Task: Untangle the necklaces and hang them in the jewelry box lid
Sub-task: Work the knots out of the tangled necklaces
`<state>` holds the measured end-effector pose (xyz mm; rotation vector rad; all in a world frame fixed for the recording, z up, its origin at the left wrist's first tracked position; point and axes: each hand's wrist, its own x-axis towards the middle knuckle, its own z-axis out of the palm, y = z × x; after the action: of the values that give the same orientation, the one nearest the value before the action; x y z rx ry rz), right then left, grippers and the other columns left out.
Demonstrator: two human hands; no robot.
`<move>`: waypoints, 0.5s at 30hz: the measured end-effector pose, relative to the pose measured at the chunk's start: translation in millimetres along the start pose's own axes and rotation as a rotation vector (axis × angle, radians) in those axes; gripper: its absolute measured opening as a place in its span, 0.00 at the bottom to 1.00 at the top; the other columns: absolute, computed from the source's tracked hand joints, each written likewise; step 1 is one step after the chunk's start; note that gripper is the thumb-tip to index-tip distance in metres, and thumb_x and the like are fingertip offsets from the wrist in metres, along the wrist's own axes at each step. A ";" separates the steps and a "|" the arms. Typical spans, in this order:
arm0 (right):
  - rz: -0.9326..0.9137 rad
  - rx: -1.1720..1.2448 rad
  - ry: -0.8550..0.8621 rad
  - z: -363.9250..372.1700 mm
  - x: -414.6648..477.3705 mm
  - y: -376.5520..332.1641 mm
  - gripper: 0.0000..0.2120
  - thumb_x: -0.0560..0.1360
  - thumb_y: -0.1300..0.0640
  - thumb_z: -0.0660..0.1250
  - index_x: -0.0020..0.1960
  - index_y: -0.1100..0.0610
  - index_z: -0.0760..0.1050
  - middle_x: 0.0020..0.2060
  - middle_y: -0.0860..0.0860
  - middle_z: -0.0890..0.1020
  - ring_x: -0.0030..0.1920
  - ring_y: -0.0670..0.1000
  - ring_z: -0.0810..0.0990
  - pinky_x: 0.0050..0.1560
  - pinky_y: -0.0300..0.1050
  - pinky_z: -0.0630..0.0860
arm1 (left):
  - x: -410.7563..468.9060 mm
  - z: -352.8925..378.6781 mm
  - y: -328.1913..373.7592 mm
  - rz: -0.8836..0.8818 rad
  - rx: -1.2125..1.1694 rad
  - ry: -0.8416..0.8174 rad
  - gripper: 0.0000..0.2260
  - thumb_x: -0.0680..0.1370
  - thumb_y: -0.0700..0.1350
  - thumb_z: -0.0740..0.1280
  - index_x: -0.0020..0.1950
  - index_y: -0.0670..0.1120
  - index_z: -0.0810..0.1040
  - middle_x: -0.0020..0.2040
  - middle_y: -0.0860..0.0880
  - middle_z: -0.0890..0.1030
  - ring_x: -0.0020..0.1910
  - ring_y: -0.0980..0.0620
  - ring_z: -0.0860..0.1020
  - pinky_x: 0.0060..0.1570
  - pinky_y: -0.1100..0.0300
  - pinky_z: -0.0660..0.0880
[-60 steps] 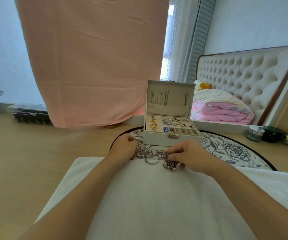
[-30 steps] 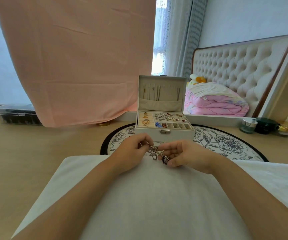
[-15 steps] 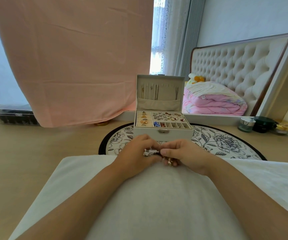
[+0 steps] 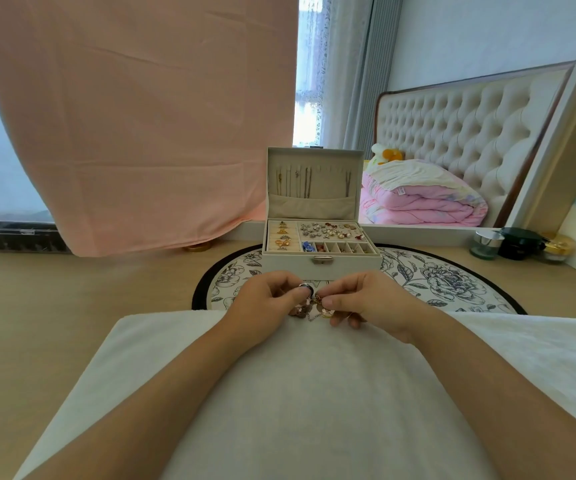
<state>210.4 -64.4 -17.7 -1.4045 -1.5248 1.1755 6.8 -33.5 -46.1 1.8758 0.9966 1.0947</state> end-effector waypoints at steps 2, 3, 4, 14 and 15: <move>-0.019 -0.045 0.029 0.4 1.5 1.9 0.04 0.76 0.63 0.73 0.50 0.57 0.84 0.36 0.52 0.84 0.35 0.48 0.82 0.33 0.42 0.70 | 0.3 0.5 -2.5 -0.012 -0.016 -0.008 0.04 0.79 0.44 0.70 0.44 0.48 0.83 0.39 0.47 0.84 0.39 0.52 0.80 0.51 0.43 0.78; -0.025 -0.064 0.035 1.2 1.9 2.4 0.03 0.77 0.62 0.72 0.50 0.57 0.83 0.35 0.51 0.83 0.35 0.48 0.81 0.33 0.42 0.70 | 0.4 0.9 -3.0 -0.014 -0.019 -0.006 0.05 0.79 0.45 0.70 0.44 0.49 0.83 0.39 0.47 0.83 0.39 0.52 0.79 0.51 0.43 0.78; -0.027 -0.077 0.035 2.5 1.9 2.5 0.02 0.78 0.60 0.71 0.49 0.57 0.82 0.36 0.51 0.83 0.35 0.48 0.81 0.33 0.42 0.70 | 0.6 1.0 -3.2 -0.014 -0.022 0.001 0.05 0.79 0.46 0.70 0.43 0.51 0.82 0.39 0.46 0.83 0.39 0.51 0.78 0.50 0.43 0.78; -0.003 0.133 0.065 17.7 3.3 -3.2 0.08 0.82 0.56 0.61 0.46 0.57 0.74 0.41 0.56 0.80 0.35 0.55 0.81 0.33 0.46 0.69 | -2.0 10.0 6.7 -0.108 -0.221 0.028 0.07 0.81 0.43 0.67 0.44 0.46 0.81 0.38 0.51 0.82 0.39 0.56 0.79 0.47 0.56 0.76; -0.016 0.135 0.047 16.6 2.5 -3.3 0.08 0.81 0.55 0.64 0.46 0.58 0.76 0.40 0.55 0.81 0.35 0.55 0.81 0.33 0.46 0.69 | -1.6 10.5 7.0 -0.109 -0.236 0.043 0.06 0.81 0.43 0.68 0.45 0.45 0.82 0.38 0.49 0.83 0.40 0.54 0.80 0.48 0.54 0.77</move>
<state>193.4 -64.1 -19.8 -1.3191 -1.3954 1.2034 17.5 -40.0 -44.5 1.5973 0.9385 1.1389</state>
